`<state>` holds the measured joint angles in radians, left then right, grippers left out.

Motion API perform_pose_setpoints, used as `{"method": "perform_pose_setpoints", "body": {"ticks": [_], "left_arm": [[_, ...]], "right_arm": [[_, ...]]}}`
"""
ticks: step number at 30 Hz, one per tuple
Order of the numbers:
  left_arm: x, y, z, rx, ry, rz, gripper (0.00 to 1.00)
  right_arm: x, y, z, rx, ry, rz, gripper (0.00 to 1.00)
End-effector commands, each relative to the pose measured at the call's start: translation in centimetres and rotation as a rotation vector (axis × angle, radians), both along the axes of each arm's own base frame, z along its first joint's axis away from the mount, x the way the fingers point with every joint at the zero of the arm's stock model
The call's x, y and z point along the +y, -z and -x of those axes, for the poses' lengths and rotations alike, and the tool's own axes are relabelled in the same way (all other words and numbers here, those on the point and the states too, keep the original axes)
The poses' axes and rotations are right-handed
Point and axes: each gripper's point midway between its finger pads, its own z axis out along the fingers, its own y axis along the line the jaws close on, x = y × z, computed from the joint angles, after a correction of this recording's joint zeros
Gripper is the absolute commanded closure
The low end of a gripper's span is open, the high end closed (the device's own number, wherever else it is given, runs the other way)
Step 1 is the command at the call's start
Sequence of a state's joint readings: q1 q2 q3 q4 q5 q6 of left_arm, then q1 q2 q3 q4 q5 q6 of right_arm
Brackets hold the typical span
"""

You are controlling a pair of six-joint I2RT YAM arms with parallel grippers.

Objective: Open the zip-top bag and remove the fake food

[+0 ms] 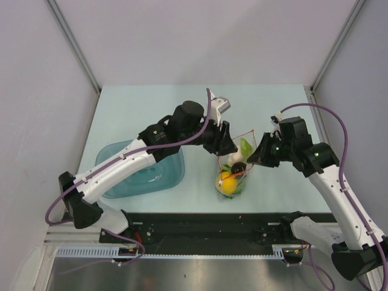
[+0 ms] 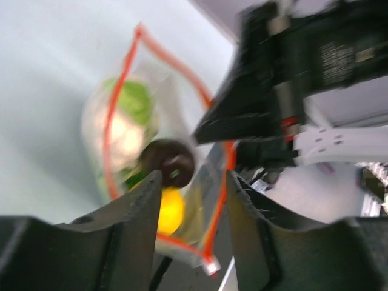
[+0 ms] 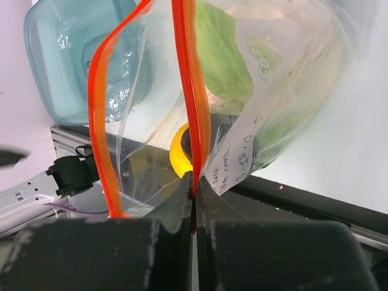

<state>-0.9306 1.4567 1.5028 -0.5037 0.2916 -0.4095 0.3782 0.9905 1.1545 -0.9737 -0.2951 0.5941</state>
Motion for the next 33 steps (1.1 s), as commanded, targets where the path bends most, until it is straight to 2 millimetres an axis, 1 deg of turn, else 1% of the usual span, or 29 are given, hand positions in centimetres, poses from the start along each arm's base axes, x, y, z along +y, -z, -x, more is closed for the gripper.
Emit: {"method": "perform_pose_setpoints", "body": {"ticks": [1, 2, 4, 5, 7, 9, 11, 12, 13, 16, 17, 18, 20, 22, 27, 28, 29, 33], "left_arm": [[-2.0, -3.0, 1.6, -0.018, 0.078, 0.081, 0.55], [-2.6, -1.7, 1.6, 0.009, 0.083, 0.054, 0.59], [-3.0, -0.5, 1.6, 0.032, 0.078, 0.036, 0.64], [-3.3, 0.7, 1.5, 0.048, 0.070, 0.013, 0.65], [-3.3, 2.0, 1.0, 0.061, 0.052, -0.022, 0.69], [-3.5, 3.2, 0.6, 0.056, 0.044, -0.059, 0.69], [-3.5, 3.9, 0.5, 0.050, 0.055, -0.086, 0.67], [-3.6, 4.6, 0.4, 0.059, 0.057, -0.106, 0.64], [-3.5, 5.3, 0.6, 0.073, 0.062, -0.132, 0.59], [-3.6, 6.5, 0.7, 0.067, 0.065, -0.163, 0.51], [-3.5, 7.2, 0.9, 0.073, 0.066, -0.176, 0.51], [-3.4, 7.6, 0.7, 0.073, 0.055, -0.185, 0.51], [-3.4, 8.3, 0.9, 0.077, 0.056, -0.198, 0.51], [-3.5, 8.8, 0.9, 0.075, 0.055, -0.204, 0.46], [-3.4, 10.6, 1.5, 0.085, 0.065, -0.252, 0.40], [-3.3, 10.8, 1.5, 0.079, 0.060, -0.262, 0.37], [-3.2, 11.3, 1.6, 0.075, 0.061, -0.274, 0.32], [-2.9, 12.5, 1.5, 0.073, 0.052, -0.301, 0.30]], "right_arm": [[1.3, -2.6, -0.3, -0.068, -0.038, -0.068, 1.00], [1.3, -2.7, -0.3, -0.069, -0.038, -0.069, 1.00], [1.3, -2.9, -0.3, -0.073, -0.035, -0.074, 1.00], [1.3, -3.0, -0.3, -0.074, -0.033, -0.077, 1.00], [1.4, -3.2, -0.3, -0.078, -0.033, -0.079, 1.00], [1.4, -3.3, -0.3, -0.079, -0.033, -0.082, 1.00], [1.4, -3.3, -0.2, -0.076, -0.031, -0.085, 1.00], [1.4, -3.3, -0.2, -0.075, -0.030, -0.086, 1.00], [1.4, -3.3, -0.1, -0.078, -0.033, -0.088, 1.00], [1.4, -3.1, -0.1, -0.072, -0.030, -0.089, 1.00], [1.4, -3.2, -0.1, -0.073, -0.030, -0.093, 1.00], [1.5, -3.3, 0.0, -0.074, -0.030, -0.097, 1.00], [1.5, -3.2, 0.0, -0.070, -0.027, -0.097, 1.00], [1.6, -3.2, 0.1, -0.070, -0.029, -0.102, 1.00], [1.8, -3.0, 0.2, -0.064, -0.031, -0.108, 1.00], [1.9, -3.0, 0.3, -0.062, -0.031, -0.111, 1.00], [1.9, -2.8, 0.4, -0.059, -0.030, -0.110, 1.00], [2.0, -2.6, 0.6, -0.053, -0.026, -0.115, 1.00]]}}
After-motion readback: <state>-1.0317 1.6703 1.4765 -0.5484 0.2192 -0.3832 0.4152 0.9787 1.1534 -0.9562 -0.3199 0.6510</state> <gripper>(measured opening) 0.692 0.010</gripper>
